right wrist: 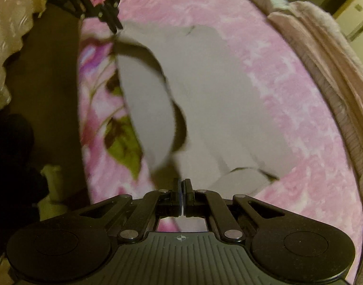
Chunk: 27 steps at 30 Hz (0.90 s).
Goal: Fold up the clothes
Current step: 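Lift the grey top's side edge with both grippers and fold it over, then open both grippers and release the folded grey top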
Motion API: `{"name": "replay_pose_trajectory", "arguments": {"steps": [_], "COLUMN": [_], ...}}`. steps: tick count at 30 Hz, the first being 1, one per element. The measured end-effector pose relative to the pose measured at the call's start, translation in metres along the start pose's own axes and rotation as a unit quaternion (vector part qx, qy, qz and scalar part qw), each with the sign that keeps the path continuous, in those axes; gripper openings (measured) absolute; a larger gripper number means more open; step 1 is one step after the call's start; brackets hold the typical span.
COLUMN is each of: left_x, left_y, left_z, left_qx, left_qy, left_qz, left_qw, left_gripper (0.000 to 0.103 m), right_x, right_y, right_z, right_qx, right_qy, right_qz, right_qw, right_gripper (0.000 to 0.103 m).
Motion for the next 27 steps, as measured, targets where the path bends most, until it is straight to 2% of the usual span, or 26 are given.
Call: {"name": "replay_pose_trajectory", "arguments": {"steps": [2,4,8,13,16,19,21,22,23,24,27], "left_x": [0.005,0.008,0.006,-0.002,0.000,0.008,0.012,0.013,0.013,0.013,0.008], "left_y": [0.005,0.014,0.024,0.005,-0.016,-0.015,-0.001,0.007,0.016,0.026,0.053], "left_z": [-0.003,-0.001,0.017,0.042,0.043,0.040,0.044,0.047,0.051,0.055,0.071], "left_qx": [0.009,0.007,-0.007,-0.016,0.010,0.019,0.014,0.012,0.009,0.005,-0.011], "left_qy": [0.010,0.032,0.113,0.193,0.205,0.197,0.208,0.215,0.223,0.229,0.256], "left_qz": [0.005,0.005,-0.005,-0.016,0.005,0.021,0.029,0.033,0.036,0.038,0.044], "left_qw": [0.9999,0.9995,0.9935,0.9810,0.9787,0.9799,0.9776,0.9760,0.9742,0.9726,0.9657], "left_gripper": [0.009,0.009,0.009,0.009,0.009,0.009,0.009,0.009,0.009,0.009,0.009], "right_x": [0.003,0.005,-0.001,-0.015,-0.012,-0.014,-0.018,-0.020,-0.023,-0.025,-0.038], "right_y": [0.002,0.008,0.012,-0.012,-0.034,-0.029,-0.016,-0.009,-0.001,0.008,0.034], "right_z": [0.006,0.007,-0.010,-0.020,-0.022,-0.024,-0.026,-0.026,-0.026,-0.027,-0.029], "right_qx": [-0.018,-0.011,-0.008,-0.002,-0.013,-0.012,-0.009,-0.005,-0.005,-0.007,-0.014], "right_qy": [0.014,0.009,-0.078,-0.136,-0.167,-0.185,-0.199,-0.207,-0.217,-0.229,-0.270], "right_qz": [0.017,0.016,0.006,-0.001,0.021,0.031,0.036,0.033,0.030,0.028,0.015], "right_qw": [1.000,1.000,0.997,0.991,0.986,0.982,0.979,0.978,0.976,0.973,0.963], "right_gripper": [0.000,0.000,0.000,0.000,0.000,0.001,0.007,0.022,0.046,0.058,0.059]}}
Point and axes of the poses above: each gripper's, at about its wrist camera, not at the fingertips, and y roughly against the way its jaws point, z to its left, x to its underside, the point moved 1 cm from there along -y, roughly the way its jaws point
